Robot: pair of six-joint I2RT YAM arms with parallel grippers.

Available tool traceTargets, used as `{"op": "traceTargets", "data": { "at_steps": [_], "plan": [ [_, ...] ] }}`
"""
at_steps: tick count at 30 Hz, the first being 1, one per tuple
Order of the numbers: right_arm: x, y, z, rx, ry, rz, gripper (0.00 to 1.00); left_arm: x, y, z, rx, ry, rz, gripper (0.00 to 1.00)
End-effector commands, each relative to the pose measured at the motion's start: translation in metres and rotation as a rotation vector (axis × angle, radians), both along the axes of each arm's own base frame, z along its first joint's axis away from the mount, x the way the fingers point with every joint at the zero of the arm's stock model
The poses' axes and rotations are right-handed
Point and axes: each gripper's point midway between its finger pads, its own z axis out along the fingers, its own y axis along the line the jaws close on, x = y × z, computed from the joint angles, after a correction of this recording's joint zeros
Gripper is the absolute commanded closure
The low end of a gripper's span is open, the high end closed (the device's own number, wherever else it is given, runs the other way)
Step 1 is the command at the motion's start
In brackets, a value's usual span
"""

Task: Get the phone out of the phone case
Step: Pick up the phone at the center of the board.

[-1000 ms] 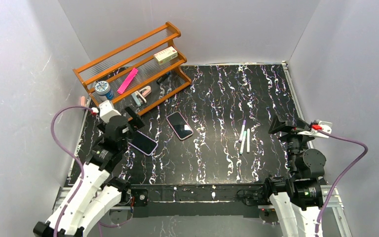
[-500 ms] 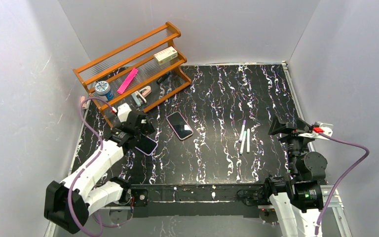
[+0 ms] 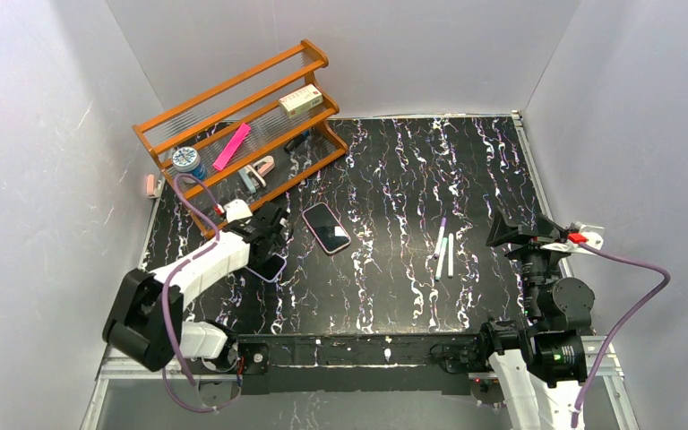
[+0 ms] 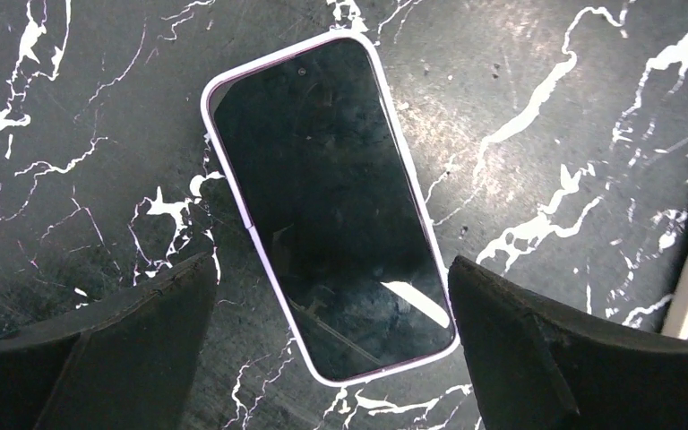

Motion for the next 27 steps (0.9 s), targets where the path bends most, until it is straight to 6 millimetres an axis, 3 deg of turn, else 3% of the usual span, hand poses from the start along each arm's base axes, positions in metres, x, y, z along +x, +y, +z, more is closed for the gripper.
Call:
{"op": "traceTargets", "data": {
  "at_steps": [1,27],
  "plan": [
    [-0.004,0.001,0.014,0.007,-0.061,0.007,0.01,0.005,0.011,0.003,0.063,-0.011,0.107,0.02],
    [-0.006,0.003,0.016,0.001,-0.073,0.024,0.01,0.01,0.016,-0.019,0.041,-0.058,0.313,0.02]
  ]
}}
